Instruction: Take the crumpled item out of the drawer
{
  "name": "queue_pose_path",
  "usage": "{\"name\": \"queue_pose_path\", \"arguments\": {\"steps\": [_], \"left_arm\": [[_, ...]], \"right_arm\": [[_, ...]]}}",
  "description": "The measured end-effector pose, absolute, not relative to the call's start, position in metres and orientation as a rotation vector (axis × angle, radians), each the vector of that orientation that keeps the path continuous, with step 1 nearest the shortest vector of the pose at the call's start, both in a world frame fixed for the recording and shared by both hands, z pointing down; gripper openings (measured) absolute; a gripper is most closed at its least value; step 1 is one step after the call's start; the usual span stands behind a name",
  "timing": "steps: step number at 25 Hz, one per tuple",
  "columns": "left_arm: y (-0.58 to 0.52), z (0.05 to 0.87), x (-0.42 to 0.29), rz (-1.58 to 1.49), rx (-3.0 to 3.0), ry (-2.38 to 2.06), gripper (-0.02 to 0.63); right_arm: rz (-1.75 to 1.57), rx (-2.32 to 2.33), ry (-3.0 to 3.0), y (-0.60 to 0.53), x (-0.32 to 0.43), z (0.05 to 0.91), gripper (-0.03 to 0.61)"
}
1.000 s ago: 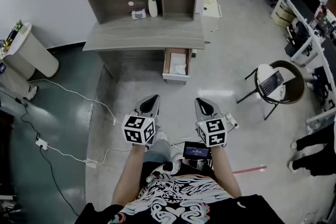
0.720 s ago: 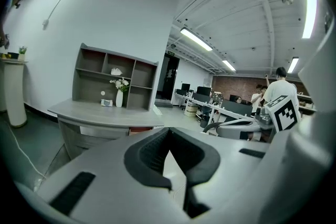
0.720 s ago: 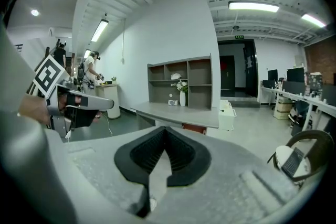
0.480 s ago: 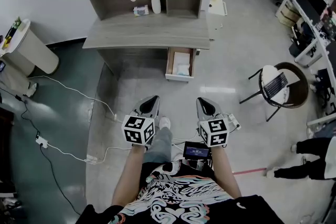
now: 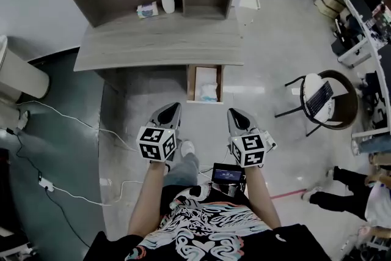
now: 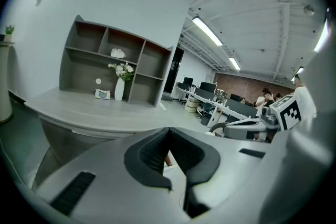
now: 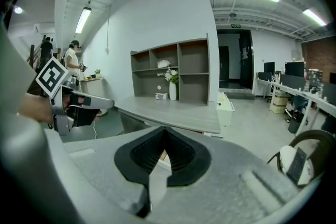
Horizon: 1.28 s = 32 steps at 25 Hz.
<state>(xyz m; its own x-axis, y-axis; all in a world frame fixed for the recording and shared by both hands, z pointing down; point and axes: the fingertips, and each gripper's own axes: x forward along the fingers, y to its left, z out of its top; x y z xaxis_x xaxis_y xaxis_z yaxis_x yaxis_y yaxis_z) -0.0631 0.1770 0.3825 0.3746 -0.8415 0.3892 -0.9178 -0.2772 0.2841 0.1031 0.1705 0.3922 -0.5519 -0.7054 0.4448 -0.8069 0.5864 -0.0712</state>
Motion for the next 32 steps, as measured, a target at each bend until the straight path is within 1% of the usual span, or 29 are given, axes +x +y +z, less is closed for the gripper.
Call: {"name": "queue_pose_path", "arguments": {"steps": [5, 10, 32], "left_arm": [[0.11, 0.395, -0.08, 0.242, 2.205, -1.438, 0.002], [0.07, 0.413, -0.093, 0.237, 2.191, -1.371, 0.002], [0.013, 0.44, -0.091, 0.325, 2.192, -1.318, 0.003]], "right_arm": [[0.391, 1.271, -2.37, 0.114, 0.089, 0.401, 0.005], [0.398, 1.349, -2.315, 0.075, 0.09, 0.398, 0.005], [0.499, 1.363, -2.29, 0.026, 0.094, 0.433, 0.005]]}}
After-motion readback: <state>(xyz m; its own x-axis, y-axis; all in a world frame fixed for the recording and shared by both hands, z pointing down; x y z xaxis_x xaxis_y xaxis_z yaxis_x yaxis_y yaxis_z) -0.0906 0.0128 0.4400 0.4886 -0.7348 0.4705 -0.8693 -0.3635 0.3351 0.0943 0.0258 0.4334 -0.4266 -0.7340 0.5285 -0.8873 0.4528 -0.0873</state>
